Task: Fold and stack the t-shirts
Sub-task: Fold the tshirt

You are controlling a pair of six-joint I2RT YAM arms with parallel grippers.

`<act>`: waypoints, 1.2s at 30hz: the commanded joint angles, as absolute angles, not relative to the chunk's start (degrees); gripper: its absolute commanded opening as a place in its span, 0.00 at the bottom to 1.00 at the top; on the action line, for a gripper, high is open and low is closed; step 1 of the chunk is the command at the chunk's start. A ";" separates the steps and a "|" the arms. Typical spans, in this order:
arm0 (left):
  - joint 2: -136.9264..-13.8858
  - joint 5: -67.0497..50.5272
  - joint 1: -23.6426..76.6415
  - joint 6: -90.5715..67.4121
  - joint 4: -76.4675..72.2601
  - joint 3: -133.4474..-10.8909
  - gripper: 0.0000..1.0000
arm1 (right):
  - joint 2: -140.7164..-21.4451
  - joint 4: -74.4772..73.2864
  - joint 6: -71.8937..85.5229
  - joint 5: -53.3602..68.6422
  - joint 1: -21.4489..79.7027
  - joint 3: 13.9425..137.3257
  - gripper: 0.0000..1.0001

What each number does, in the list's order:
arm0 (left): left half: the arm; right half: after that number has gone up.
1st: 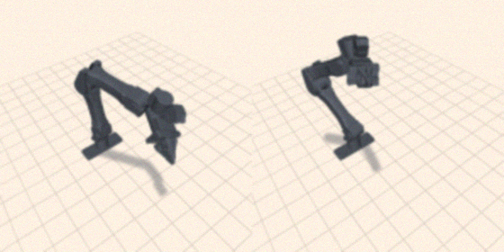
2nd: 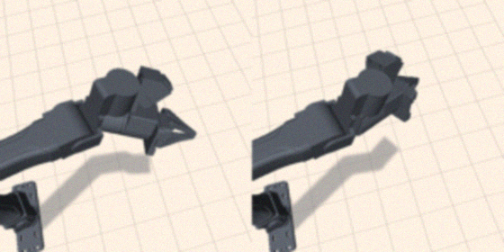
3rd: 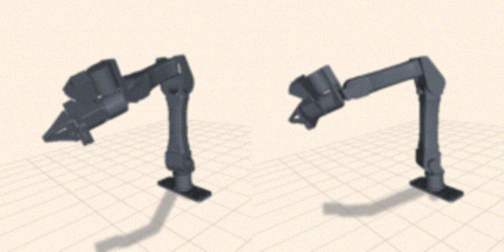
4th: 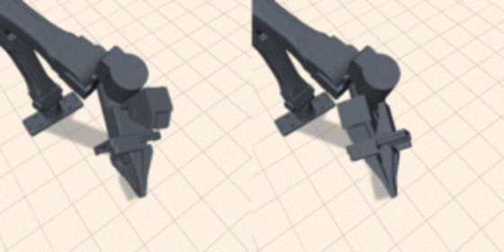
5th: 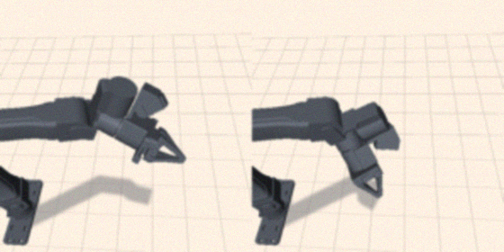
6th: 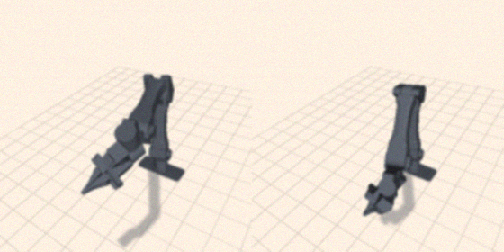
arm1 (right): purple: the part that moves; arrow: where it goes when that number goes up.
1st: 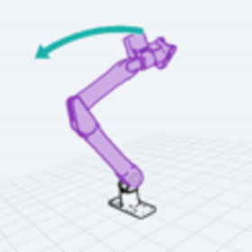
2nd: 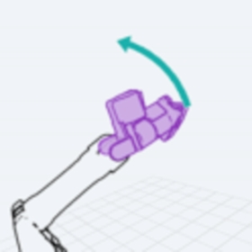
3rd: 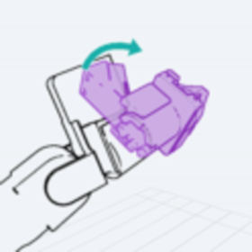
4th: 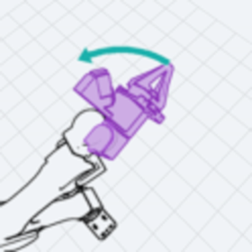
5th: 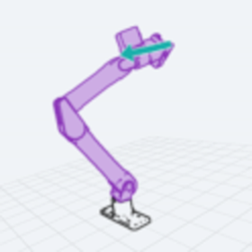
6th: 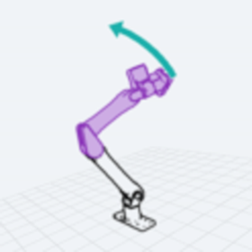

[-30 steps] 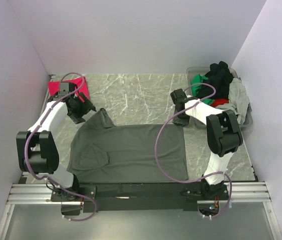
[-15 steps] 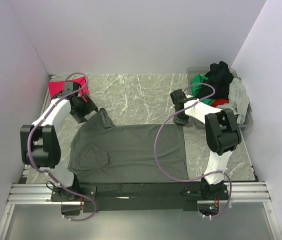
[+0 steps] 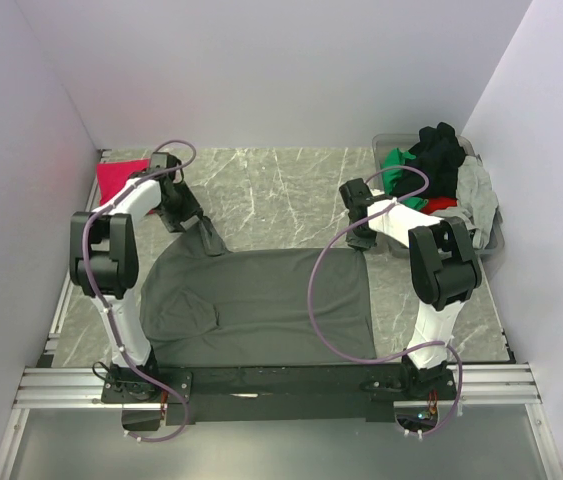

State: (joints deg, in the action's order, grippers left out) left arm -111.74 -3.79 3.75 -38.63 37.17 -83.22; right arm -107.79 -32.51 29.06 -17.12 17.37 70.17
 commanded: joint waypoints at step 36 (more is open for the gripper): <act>-124.98 -2.90 8.17 -40.17 35.24 -97.47 0.36 | -108.37 -31.82 27.07 -13.97 16.96 70.49 0.22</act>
State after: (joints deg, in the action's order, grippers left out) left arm -124.36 -2.70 7.55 -39.27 35.18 -95.53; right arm -107.90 -32.29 27.51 -14.24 17.30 70.39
